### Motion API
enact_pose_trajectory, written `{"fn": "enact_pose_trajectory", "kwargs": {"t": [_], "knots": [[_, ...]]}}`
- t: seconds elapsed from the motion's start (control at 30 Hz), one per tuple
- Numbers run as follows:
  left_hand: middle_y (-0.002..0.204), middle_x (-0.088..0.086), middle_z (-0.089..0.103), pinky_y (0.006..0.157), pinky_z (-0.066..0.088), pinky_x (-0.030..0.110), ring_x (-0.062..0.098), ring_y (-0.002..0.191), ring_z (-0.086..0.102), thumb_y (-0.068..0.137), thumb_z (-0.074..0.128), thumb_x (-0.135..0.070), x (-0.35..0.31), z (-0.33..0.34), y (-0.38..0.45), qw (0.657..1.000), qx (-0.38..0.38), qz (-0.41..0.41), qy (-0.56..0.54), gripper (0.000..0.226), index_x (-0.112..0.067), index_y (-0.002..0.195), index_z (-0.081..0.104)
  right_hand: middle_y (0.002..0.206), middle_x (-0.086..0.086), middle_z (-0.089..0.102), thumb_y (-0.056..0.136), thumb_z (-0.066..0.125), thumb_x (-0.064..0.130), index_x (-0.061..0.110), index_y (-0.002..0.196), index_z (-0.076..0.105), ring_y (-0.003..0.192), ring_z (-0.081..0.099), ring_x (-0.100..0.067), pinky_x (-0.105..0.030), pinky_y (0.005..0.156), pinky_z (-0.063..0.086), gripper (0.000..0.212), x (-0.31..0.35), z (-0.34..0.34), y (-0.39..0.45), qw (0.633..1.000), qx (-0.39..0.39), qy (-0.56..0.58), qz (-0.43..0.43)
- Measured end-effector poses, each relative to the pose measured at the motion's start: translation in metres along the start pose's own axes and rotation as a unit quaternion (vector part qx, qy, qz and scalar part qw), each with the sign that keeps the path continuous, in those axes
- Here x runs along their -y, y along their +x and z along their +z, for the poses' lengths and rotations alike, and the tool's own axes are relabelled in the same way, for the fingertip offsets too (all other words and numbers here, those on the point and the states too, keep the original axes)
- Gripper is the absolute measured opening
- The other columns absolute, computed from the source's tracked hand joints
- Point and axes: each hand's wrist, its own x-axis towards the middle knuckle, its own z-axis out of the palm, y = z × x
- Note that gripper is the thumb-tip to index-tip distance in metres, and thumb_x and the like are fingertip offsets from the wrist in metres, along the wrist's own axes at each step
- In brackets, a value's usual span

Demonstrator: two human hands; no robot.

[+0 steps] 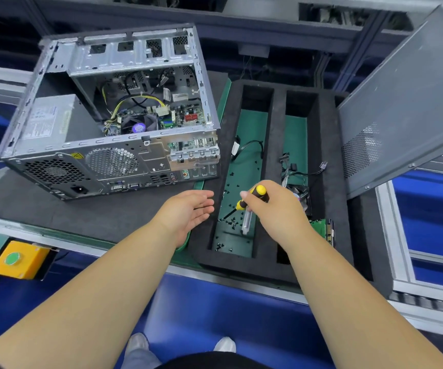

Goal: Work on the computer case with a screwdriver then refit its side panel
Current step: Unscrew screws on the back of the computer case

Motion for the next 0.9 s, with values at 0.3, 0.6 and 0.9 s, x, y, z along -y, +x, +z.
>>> {"fn": "enact_pose_trajectory", "kwargs": {"t": [0.3, 0.6, 0.9], "knots": [[0.105, 0.01, 0.073, 0.081, 0.055, 0.03, 0.022, 0.097, 0.07, 0.101, 0.048, -0.014, -0.023, 0.04, -0.024, 0.999, 0.042, -0.026, 0.009, 0.021, -0.009, 0.114, 0.064, 0.078, 0.012, 0.075, 0.097, 0.056, 0.042, 0.016, 0.082, 0.065, 0.054, 0.057, 0.006, -0.032, 0.067, 0.043, 0.031, 0.03, -0.065, -0.023, 0.982, -0.092, 0.165, -0.01], [0.079, 0.005, 0.073, 0.06, 0.056, 0.023, 0.013, 0.069, 0.069, 0.095, 0.056, -0.004, -0.035, 0.065, -0.048, 0.992, 0.104, -0.031, -0.058, 0.014, -0.003, 0.107, 0.065, 0.077, 0.007, 0.076, 0.096, 0.057, 0.041, 0.021, 0.073, 0.067, 0.055, 0.057, 0.005, -0.033, 0.074, 0.045, 0.032, 0.034, -0.096, -0.05, 0.967, -0.138, 0.21, -0.028], [0.079, 0.004, 0.07, 0.06, 0.056, 0.023, 0.012, 0.067, 0.066, 0.09, 0.063, -0.01, -0.041, 0.058, -0.066, 0.991, 0.116, -0.017, -0.069, 0.015, -0.005, 0.102, 0.07, 0.078, 0.007, 0.076, 0.098, 0.056, 0.035, 0.01, 0.081, 0.066, 0.055, 0.059, 0.006, -0.03, 0.074, 0.044, 0.032, 0.043, -0.098, -0.065, 0.953, -0.146, 0.26, -0.045]]}}
